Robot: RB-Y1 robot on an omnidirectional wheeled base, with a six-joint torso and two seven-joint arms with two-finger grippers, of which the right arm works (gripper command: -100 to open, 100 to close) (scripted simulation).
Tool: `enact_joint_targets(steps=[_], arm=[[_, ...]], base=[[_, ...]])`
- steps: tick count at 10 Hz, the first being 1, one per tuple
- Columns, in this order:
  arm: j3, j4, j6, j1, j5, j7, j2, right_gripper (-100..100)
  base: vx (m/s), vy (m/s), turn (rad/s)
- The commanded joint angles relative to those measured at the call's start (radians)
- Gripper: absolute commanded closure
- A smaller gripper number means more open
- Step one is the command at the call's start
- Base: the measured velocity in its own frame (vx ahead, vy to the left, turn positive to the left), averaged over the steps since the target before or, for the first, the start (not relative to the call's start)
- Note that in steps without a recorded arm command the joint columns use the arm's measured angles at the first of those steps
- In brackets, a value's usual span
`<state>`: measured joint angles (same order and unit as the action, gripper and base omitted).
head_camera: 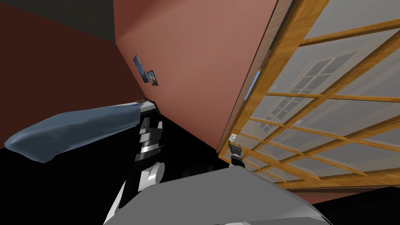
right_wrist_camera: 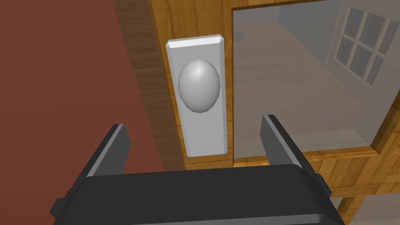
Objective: Pull the door open
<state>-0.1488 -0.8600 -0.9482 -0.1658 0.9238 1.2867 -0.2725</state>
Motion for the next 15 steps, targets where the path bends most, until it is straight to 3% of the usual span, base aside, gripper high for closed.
enact_joint_targets(steps=[1,6,7,8,13,15], arm=[[-0.003,0.031,-0.008,0.002,-0.002,0.043,-0.024,-100],[-0.01,0.073,-0.023,-0.028,-0.006,0.158,-0.106,-100],[-0.013,0.099,-0.032,-0.009,-0.009,0.153,-0.094,-100],[-0.013,0.099,-0.032,-0.009,-0.009,0.153,-0.094,100],[-0.013,0.099,-0.032,-0.009,-0.009,0.153,-0.094,100],[-0.038,0.085,-0.029,-0.014,-0.022,0.167,-0.104,100]], base=[[0.121,-0.001,0.008],[0.134,-0.004,0.009],[0.083,0.006,0.001],[-0.013,-0.002,0.001],[-0.014,0.0,0.005],[-0.183,-0.005,0.07]])
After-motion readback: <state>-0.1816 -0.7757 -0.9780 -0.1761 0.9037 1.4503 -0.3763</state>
